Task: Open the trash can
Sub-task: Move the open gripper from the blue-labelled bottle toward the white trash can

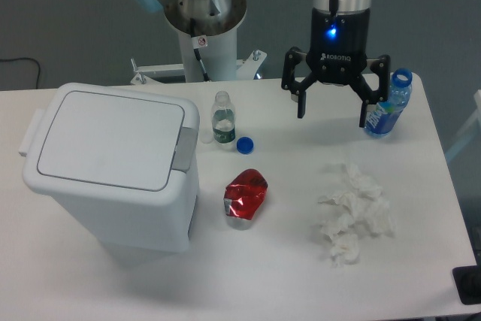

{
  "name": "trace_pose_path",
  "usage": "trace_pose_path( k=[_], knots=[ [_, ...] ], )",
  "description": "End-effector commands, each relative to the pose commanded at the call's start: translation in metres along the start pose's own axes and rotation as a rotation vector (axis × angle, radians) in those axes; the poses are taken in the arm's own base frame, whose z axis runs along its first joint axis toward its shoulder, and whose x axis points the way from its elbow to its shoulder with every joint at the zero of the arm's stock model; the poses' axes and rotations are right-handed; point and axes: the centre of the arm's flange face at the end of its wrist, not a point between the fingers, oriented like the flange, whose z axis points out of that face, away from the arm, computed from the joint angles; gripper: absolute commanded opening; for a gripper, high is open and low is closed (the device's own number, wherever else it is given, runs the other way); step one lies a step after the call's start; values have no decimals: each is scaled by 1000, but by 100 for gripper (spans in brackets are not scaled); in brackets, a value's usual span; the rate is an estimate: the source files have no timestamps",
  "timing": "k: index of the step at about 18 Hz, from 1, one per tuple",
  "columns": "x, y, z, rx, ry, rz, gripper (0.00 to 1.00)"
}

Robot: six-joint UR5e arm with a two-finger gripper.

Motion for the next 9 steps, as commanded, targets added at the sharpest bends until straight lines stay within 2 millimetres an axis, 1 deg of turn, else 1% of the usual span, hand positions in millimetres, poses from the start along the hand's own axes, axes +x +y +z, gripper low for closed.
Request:
trace_pose_path(
  k=[6,9],
  knots=[
    [34,-17,10,5,43,-19,100],
    [54,-24,18,1,71,-30,100]
  ],
)
